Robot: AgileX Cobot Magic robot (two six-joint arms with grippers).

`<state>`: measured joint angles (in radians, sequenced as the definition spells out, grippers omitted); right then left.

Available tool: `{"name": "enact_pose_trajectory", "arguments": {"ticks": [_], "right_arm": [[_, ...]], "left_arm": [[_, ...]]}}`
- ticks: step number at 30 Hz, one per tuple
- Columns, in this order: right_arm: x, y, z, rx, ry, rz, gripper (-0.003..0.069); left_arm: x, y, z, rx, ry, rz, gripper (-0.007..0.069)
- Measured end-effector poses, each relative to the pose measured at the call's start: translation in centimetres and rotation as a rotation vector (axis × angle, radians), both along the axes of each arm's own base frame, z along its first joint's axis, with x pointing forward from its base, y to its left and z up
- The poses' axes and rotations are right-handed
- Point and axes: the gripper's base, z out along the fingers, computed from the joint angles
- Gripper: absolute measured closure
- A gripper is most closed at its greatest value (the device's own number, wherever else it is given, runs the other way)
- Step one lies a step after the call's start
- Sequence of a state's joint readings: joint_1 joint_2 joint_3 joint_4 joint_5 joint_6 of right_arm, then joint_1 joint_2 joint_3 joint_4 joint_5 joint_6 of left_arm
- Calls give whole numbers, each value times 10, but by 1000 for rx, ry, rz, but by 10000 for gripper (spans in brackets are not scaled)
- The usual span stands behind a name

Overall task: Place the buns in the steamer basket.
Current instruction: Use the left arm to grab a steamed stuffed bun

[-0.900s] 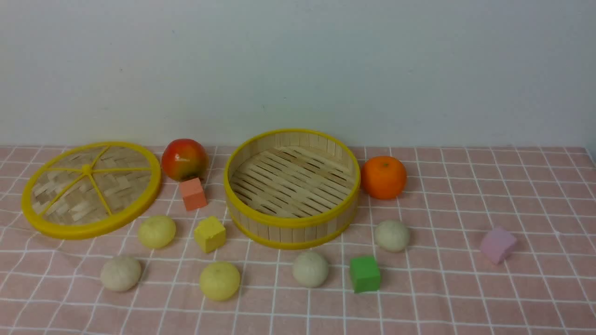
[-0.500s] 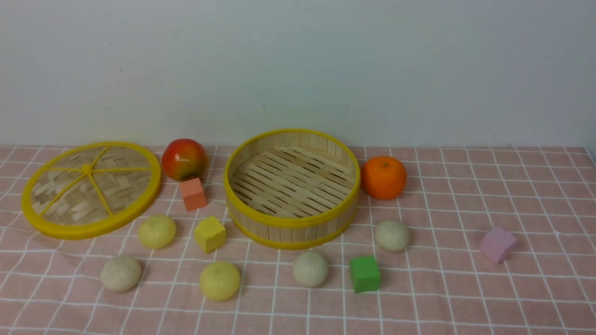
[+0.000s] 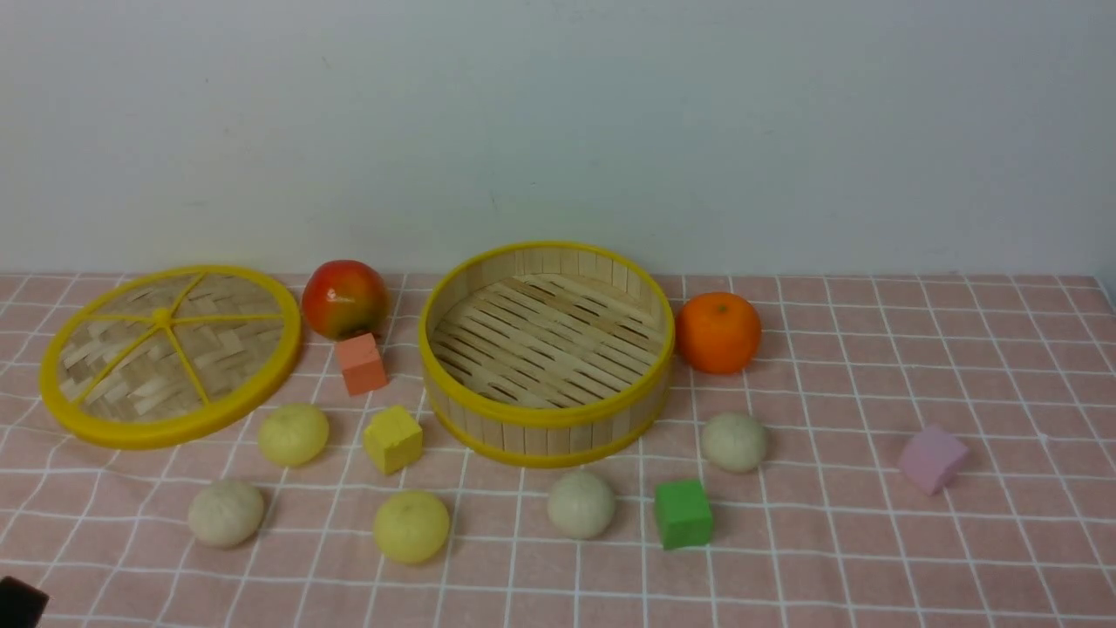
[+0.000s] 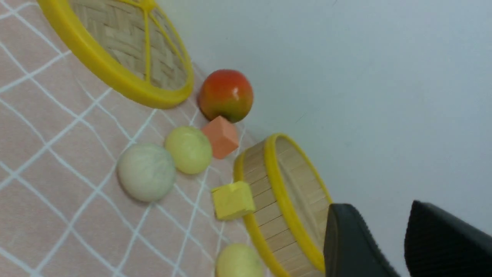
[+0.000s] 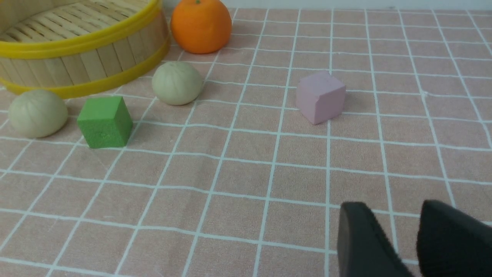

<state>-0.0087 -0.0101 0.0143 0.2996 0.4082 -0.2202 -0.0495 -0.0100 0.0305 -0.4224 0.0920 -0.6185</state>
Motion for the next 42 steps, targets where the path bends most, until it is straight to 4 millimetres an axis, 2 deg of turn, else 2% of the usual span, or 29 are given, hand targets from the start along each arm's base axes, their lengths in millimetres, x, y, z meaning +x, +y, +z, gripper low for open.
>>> {"name": "enact_pose_trajectory", "arguments": {"ticks": [4, 6, 10, 12, 14, 16, 18, 20, 21, 22, 24, 25, 27, 30, 36, 39, 42], "right_arm": [[0, 0, 0, 0, 0, 0, 419], [0, 0, 0, 0, 0, 0, 419], [0, 0, 0, 0, 0, 0, 419], [0, 0, 0, 0, 0, 0, 419], [0, 0, 0, 0, 0, 0, 419], [0, 0, 0, 0, 0, 0, 419], [0, 0, 0, 0, 0, 0, 418], [0, 0, 0, 0, 0, 0, 419], [0, 0, 0, 0, 0, 0, 419], [0, 0, 0, 0, 0, 0, 419], [0, 0, 0, 0, 0, 0, 419], [0, 0, 0, 0, 0, 0, 419], [0, 0, 0, 0, 0, 0, 419], [0, 0, 0, 0, 0, 0, 419], [0, 0, 0, 0, 0, 0, 419], [0, 0, 0, -1, 0, 0, 419], [0, 0, 0, 0, 0, 0, 419]], "left_arm": [[0, 0, 1, -48, 0, -2, 402], [-2, -4, 6, -43, 43, -43, 463], [-7, -11, 37, 56, 104, -128, 622], [-4, -16, 57, 160, 190, -198, 638], [7, -21, 74, 275, 323, -290, 638], [14, -24, 81, 348, 386, -349, 638], [35, -29, 96, 473, 536, -490, 638], [58, -31, 103, 563, 614, -586, 638], [63, -32, 104, 567, 628, -597, 638], [81, -33, 105, 599, 662, -631, 638], [98, -33, 104, 618, 688, -651, 638], [122, -33, 99, 631, 720, -661, 638], [152, -32, 91, 648, 761, -657, 638], [185, -35, 82, 715, 788, -655, 638], [224, -57, 69, 844, 865, -677, 638], [243, -58, 60, 868, 929, -662, 638], [273, -58, 45, 926, 977, -654, 638]]}}
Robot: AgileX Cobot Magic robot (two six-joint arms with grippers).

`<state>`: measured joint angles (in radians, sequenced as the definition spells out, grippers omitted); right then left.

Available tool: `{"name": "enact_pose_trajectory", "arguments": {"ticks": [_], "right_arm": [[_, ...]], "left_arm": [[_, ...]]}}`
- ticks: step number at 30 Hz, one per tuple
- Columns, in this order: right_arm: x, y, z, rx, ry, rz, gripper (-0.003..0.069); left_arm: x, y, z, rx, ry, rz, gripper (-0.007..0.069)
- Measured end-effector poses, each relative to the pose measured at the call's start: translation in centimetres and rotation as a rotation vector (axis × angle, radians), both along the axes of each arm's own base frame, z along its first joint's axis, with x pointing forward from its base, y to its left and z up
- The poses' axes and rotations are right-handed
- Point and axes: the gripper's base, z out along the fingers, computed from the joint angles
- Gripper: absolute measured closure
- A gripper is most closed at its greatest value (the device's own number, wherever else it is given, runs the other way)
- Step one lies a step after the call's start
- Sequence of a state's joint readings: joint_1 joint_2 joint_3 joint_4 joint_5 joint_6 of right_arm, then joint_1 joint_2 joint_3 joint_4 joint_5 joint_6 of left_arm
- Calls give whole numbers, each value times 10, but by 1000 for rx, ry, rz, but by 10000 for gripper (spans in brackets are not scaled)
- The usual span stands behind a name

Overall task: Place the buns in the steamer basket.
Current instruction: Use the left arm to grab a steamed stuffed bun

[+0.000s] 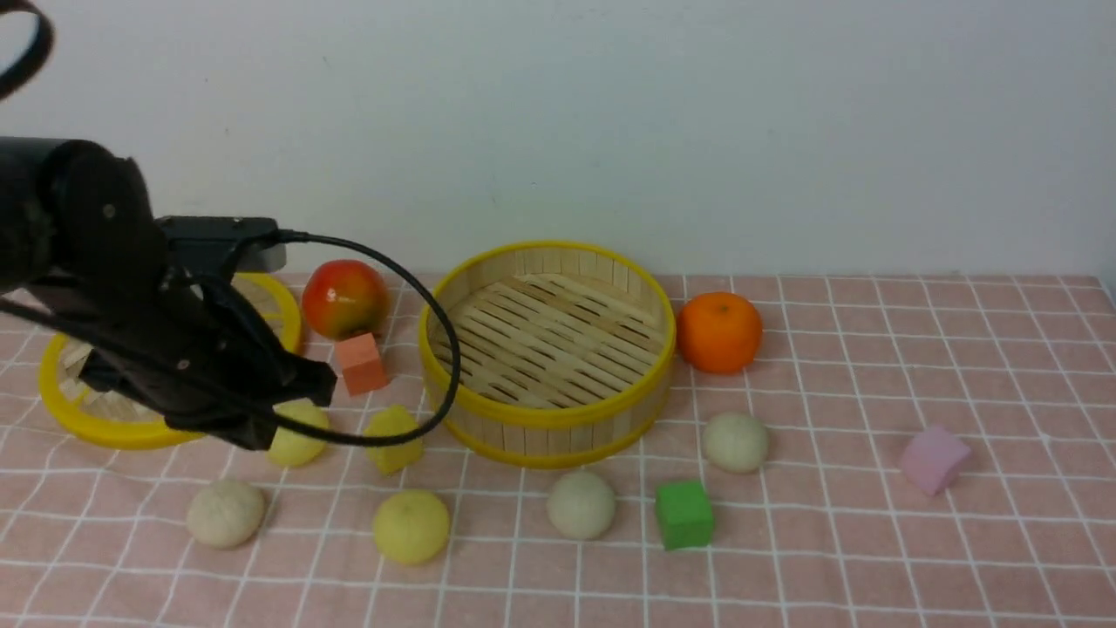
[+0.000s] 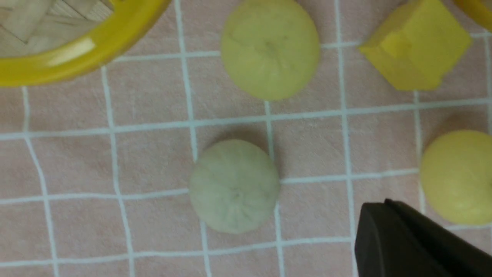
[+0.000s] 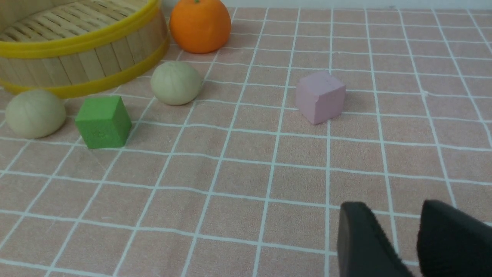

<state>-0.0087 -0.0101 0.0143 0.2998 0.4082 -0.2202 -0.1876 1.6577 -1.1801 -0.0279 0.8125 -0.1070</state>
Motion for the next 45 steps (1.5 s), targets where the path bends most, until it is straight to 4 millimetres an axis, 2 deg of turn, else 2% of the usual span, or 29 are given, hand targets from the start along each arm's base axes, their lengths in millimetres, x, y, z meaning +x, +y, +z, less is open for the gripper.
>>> {"name": "enact_pose_trajectory", "arguments": {"ticks": [3, 4, 6, 8, 12, 16, 21, 33, 39, 45], "right_arm": [[0, 0, 0, 0, 0, 0, 419], [0, 0, 0, 0, 0, 0, 419], [0, 0, 0, 0, 0, 0, 419], [0, 0, 0, 0, 0, 0, 419], [0, 0, 0, 0, 0, 0, 419], [0, 0, 0, 0, 0, 0, 419], [0, 0, 0, 0, 0, 0, 419], [0, 0, 0, 0, 0, 0, 419], [0, 0, 0, 0, 0, 0, 419], [0, 0, 0, 0, 0, 0, 419]], "left_arm": [[21, -2, -10, 23, 10, 1, 628], [23, -2, -10, 23, 11, 3, 626], [41, -4, -16, 43, 12, -2, 573], [46, -5, -18, 49, 16, -4, 548], [62, -7, -28, 56, 36, -5, 428], [69, 2, -36, 48, 62, 28, 370], [71, 17, -39, 53, 88, 37, 358], [77, 13, -41, 12, 39, 21, 357], [80, 13, -64, 17, 93, 22, 357], [82, 13, -69, 17, 96, 23, 366]]}}
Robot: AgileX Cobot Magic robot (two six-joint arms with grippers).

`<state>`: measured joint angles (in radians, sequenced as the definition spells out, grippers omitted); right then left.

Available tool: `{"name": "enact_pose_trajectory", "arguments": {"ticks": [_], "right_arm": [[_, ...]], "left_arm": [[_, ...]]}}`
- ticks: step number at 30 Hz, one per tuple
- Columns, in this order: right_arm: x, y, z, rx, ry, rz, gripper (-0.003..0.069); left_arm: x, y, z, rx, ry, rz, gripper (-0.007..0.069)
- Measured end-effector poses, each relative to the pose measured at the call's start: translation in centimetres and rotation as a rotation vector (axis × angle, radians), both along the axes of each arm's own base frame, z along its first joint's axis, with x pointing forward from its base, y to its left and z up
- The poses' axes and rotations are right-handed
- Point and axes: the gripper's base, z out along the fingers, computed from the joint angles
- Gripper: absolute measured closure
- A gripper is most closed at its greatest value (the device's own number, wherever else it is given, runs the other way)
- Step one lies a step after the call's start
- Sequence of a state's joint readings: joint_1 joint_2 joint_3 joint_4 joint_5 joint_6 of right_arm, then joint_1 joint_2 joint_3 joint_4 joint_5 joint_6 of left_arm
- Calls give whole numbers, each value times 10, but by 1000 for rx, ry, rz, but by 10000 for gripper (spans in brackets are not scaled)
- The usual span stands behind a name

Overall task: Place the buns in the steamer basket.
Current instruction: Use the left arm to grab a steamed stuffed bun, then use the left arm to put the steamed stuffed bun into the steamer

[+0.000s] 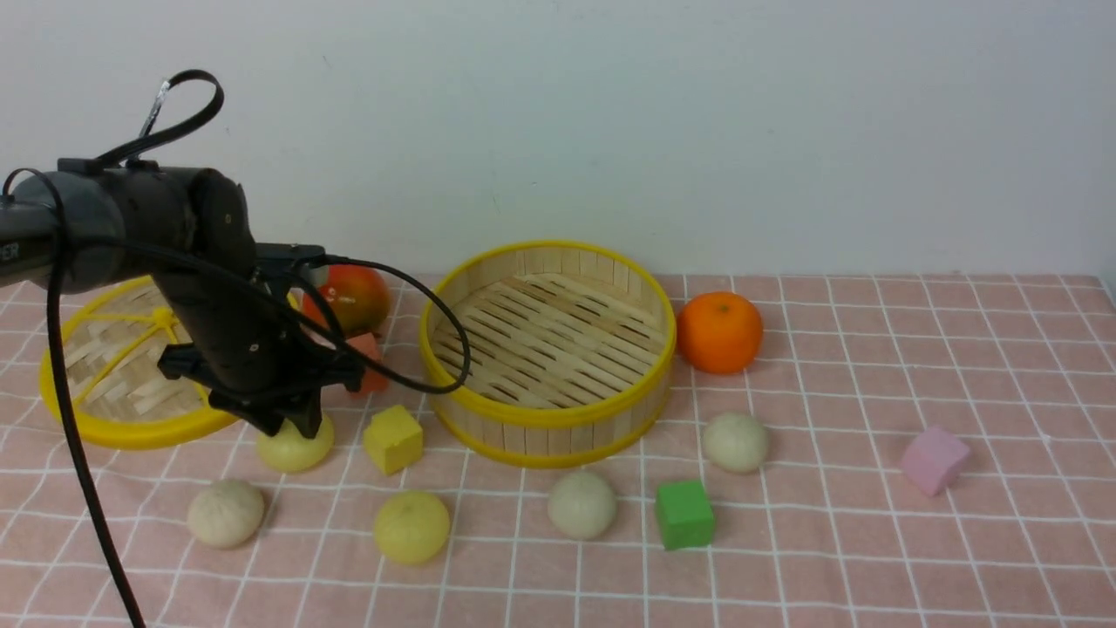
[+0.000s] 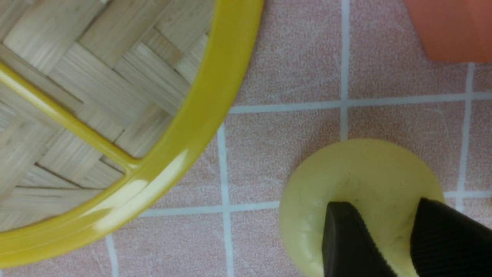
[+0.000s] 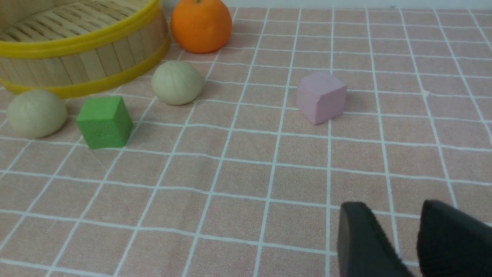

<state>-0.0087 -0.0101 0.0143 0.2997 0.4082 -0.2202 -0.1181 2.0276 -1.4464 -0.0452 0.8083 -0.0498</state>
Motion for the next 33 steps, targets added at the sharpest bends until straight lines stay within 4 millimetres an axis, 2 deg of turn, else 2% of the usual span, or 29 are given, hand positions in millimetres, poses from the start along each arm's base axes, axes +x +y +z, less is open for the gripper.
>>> {"name": "enact_pose_trajectory", "arguments": {"ticks": [4, 5, 6, 7, 11, 13, 16, 18, 21, 24, 27, 33], "right_arm": [[0, 0, 0, 0, 0, 0, 419], [0, 0, 0, 0, 0, 0, 419], [0, 0, 0, 0, 0, 0, 419], [0, 0, 0, 0, 0, 0, 419], [0, 0, 0, 0, 0, 0, 419], [0, 0, 0, 0, 0, 0, 419], [0, 0, 0, 0, 0, 0, 419], [0, 0, 0, 0, 0, 0, 419], [0, 0, 0, 0, 0, 0, 419], [0, 0, 0, 0, 0, 0, 419], [0, 0, 0, 0, 0, 0, 419], [0, 0, 0, 0, 0, 0, 419]], "left_arm": [[0, 0, 0, 0, -1, 0, 431], [0, 0, 0, -1, 3, 1, 512], [0, 0, 0, -1, 2, 1, 512], [-1, 0, 1, -1, 8, 0, 603], [-5, -1, 15, -8, -6, 16, 637], [-10, -7, 38, -15, -62, 4, 637], [-18, -29, 71, -32, -174, -54, 637], [-22, -55, 94, -56, -252, -119, 637], [-19, -84, 108, -88, -311, -177, 637], [-10, -103, 108, -99, -342, -213, 637], [9, -116, 96, -82, -349, -236, 637], [37, -121, 68, -40, -340, -244, 637]]}}
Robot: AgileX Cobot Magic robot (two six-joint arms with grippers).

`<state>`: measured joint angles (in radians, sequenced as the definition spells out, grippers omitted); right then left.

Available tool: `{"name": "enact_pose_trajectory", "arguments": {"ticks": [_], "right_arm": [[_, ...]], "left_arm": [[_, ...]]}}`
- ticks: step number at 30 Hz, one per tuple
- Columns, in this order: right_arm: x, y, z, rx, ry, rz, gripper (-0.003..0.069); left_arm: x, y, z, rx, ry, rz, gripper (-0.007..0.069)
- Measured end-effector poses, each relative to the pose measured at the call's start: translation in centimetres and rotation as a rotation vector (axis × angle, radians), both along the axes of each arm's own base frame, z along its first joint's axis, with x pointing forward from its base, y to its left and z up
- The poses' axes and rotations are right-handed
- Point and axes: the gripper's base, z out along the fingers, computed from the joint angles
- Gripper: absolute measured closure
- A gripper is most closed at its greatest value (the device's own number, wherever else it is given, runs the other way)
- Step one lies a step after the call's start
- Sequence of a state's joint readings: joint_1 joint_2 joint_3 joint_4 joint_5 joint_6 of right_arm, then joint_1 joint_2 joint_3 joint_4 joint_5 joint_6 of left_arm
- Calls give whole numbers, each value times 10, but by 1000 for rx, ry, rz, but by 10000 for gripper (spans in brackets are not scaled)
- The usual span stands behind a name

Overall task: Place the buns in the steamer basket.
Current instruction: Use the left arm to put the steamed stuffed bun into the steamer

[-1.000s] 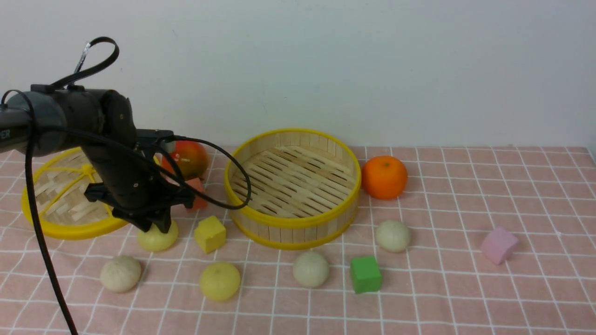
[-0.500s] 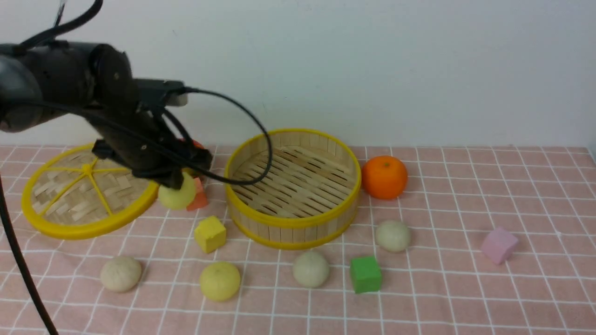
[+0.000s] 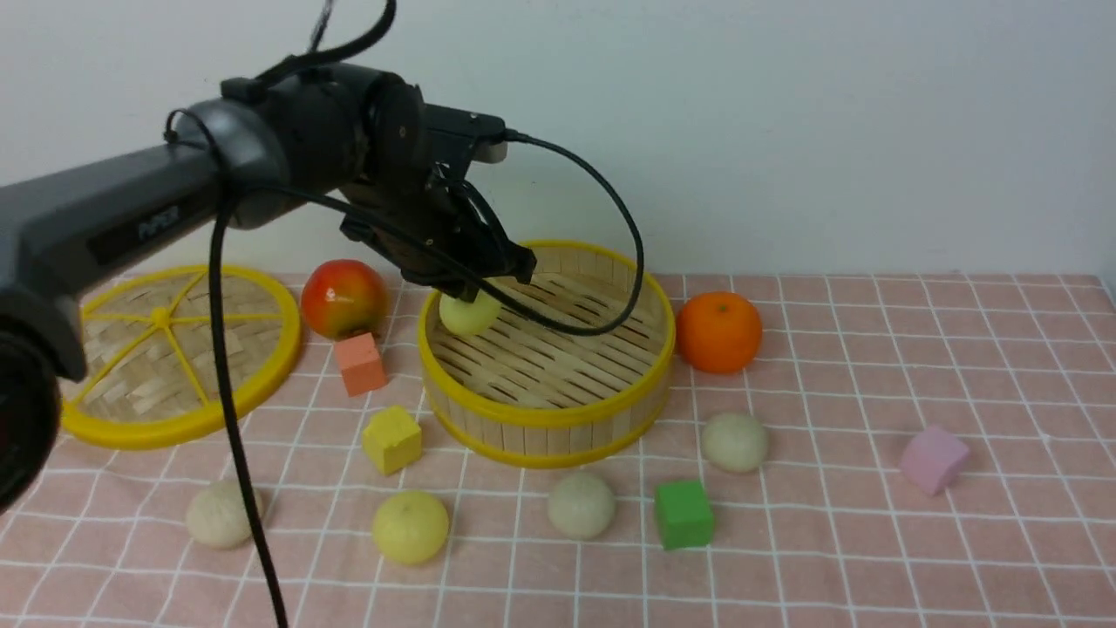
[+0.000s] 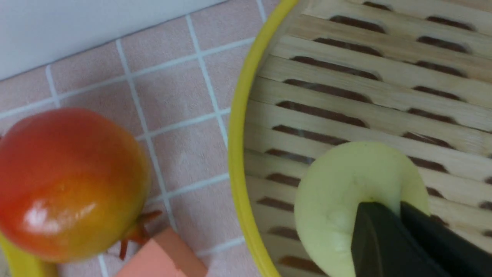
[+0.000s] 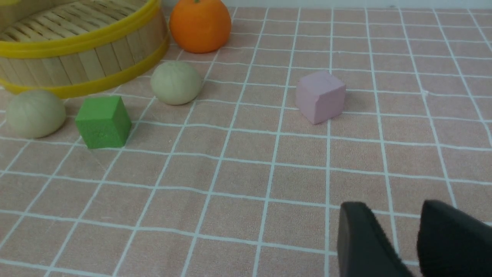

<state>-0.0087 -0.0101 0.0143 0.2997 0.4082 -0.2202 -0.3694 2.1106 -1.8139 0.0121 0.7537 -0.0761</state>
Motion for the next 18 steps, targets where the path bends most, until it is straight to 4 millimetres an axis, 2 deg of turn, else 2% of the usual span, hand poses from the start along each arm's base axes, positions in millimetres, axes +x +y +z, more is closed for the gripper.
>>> {"name": "enact_pose_trajectory", "arguments": {"ticks": [8, 12, 13, 14, 18], "right_arm": [[0, 0, 0, 0, 0, 0, 419], [0, 0, 0, 0, 0, 0, 419], [0, 0, 0, 0, 0, 0, 419], [0, 0, 0, 0, 0, 0, 419], [0, 0, 0, 0, 0, 0, 419]], "left_arm": [[19, -4, -37, 29, -28, -11, 636], [21, -4, -39, 48, -40, -18, 599], [21, -4, -38, 49, -44, -19, 567], [21, -4, -38, 49, -44, -19, 567], [18, -2, -31, 57, -25, -17, 374]]}}
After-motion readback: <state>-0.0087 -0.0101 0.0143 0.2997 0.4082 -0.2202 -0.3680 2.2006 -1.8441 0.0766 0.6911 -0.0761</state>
